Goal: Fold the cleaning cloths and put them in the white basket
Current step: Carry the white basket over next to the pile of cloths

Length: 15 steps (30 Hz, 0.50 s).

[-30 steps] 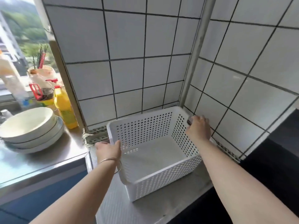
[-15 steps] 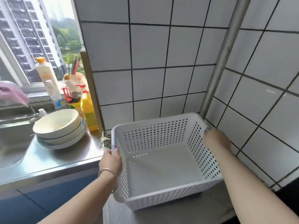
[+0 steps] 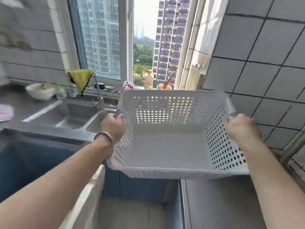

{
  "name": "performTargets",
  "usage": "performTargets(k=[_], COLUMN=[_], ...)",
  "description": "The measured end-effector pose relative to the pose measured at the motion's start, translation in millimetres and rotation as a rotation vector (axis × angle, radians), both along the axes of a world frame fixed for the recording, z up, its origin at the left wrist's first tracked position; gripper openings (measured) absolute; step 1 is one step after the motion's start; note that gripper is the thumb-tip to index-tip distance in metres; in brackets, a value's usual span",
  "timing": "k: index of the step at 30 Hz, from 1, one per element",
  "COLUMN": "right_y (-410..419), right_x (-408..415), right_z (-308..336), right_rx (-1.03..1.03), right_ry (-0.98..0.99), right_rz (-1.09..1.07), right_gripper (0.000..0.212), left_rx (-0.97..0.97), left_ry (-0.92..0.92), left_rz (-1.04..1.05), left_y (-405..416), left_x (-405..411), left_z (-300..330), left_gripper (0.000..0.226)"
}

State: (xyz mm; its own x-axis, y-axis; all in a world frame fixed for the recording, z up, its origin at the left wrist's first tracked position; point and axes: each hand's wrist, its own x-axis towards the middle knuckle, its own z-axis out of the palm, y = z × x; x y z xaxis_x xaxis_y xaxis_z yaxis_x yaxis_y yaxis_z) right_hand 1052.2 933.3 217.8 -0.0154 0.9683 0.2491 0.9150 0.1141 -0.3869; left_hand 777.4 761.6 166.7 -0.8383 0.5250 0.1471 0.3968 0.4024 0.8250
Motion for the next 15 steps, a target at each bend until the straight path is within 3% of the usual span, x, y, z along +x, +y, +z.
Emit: performTargets(k=[8, 15], right_y=[-184.5, -350.6], right_x=[-171.0, -315.3], right_z=[30.3, 27.6], right_rx=[-0.003, -0.007], right_ry=[-0.006, 0.116], right_rz=[0.292, 0.512], right_gripper=[0.026, 0.035], left_rx=[-0.017, -0.033], left_ry=[0.131, 0.094], left_rz=[0.232, 0.472], left_y=[-249.3, -460.3], left_x=[-121.0, -218.0], left_z=[40.7, 30.1], left_gripper=[0.045, 0.04])
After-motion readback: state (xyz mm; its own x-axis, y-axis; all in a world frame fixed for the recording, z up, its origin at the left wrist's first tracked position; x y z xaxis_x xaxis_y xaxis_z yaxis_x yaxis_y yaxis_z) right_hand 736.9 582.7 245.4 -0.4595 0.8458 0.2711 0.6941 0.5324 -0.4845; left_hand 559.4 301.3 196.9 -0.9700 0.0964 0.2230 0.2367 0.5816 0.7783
